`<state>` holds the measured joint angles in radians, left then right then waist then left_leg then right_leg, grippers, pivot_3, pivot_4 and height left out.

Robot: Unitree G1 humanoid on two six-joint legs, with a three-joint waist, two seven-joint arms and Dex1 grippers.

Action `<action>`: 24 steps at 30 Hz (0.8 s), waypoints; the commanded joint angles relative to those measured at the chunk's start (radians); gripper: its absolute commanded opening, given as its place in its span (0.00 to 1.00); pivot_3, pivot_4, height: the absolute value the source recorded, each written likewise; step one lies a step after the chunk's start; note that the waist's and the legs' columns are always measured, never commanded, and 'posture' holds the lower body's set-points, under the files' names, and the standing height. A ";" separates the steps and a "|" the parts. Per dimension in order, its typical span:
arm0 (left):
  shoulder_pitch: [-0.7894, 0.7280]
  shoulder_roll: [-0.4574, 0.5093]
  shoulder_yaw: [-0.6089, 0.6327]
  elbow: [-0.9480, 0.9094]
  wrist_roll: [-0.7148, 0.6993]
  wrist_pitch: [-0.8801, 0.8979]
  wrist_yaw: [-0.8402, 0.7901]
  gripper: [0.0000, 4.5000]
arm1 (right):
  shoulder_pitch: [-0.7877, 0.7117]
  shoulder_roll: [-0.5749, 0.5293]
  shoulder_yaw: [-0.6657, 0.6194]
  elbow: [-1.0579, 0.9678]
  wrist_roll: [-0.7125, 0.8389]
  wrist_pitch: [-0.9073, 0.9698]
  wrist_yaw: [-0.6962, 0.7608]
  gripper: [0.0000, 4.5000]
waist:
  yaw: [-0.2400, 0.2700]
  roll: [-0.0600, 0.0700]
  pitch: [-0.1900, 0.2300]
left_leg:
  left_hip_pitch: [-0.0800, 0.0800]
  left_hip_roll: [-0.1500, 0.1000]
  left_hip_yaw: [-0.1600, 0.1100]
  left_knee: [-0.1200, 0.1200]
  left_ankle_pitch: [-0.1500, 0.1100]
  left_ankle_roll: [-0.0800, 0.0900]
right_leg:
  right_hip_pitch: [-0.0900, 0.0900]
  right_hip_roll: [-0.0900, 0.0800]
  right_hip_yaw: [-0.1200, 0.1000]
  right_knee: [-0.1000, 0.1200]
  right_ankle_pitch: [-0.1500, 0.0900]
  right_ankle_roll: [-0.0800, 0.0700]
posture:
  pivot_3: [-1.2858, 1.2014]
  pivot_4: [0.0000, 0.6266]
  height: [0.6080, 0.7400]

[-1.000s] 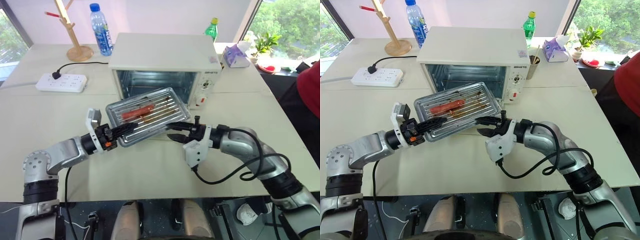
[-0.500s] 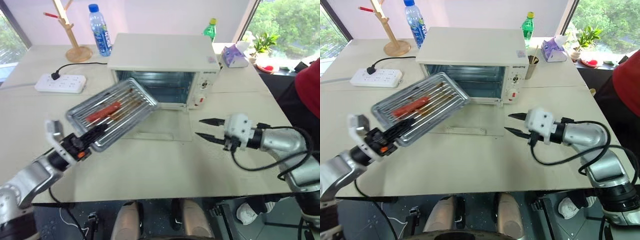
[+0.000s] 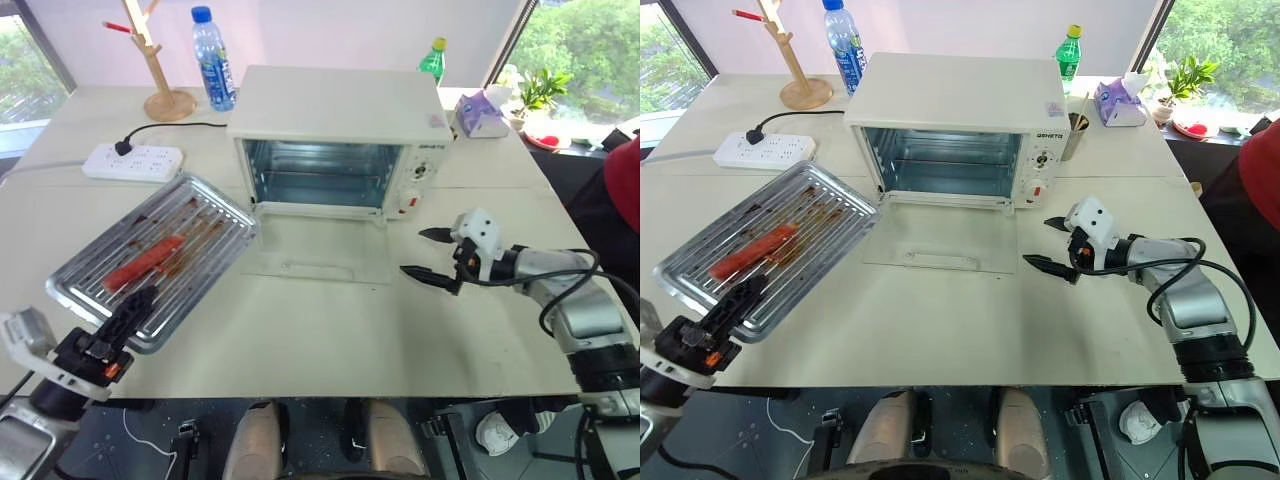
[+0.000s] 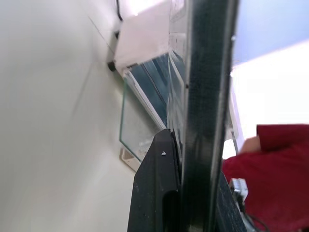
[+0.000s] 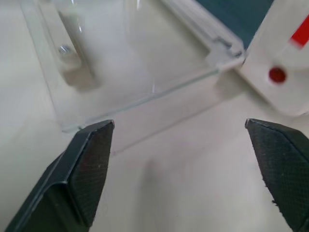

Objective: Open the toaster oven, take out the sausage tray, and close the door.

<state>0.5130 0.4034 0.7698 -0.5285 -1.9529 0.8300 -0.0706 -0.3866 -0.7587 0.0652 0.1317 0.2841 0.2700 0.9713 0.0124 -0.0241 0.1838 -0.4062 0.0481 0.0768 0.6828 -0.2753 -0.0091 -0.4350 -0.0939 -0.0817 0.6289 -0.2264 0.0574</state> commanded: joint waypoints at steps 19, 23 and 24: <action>-0.018 0.011 0.123 0.124 -0.019 -0.025 -0.020 0.00 | -0.190 0.198 -0.040 -0.038 0.090 0.207 0.032 0.99 | -0.002 0.001 0.000 | -0.002 0.002 0.000 0.000 0.000 0.000 | -0.003 0.003 0.000 0.000 0.000 0.000 | 0.52 0.24 0.87; -0.036 0.044 0.118 0.165 -0.019 0.020 -0.028 0.00 | -0.241 0.196 -0.106 -0.089 0.165 0.326 -0.018 0.99 | -0.002 0.001 0.000 | -0.003 0.002 0.000 0.000 0.000 0.000 | -0.004 0.003 0.000 0.000 0.000 0.000 | 0.52 0.24 0.87; -0.039 0.055 0.112 0.173 -0.019 0.034 -0.031 0.00 | -0.227 0.185 -0.107 -0.119 0.174 0.337 -0.010 0.99 | -0.002 0.000 0.000 | -0.003 0.002 0.000 -0.001 0.000 0.000 | -0.005 0.003 0.000 0.000 0.000 0.000 | 0.52 0.24 0.87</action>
<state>0.4719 0.4400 0.8519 -0.3511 -1.9532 0.8472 -0.0801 -0.6140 -0.5658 -0.0153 0.0746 0.4182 0.5861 0.9597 0.0107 -0.0238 0.1838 -0.4091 0.0503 0.0765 0.6813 -0.2755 -0.0091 -0.4399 -0.0911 -0.0819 0.6289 -0.2263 0.0570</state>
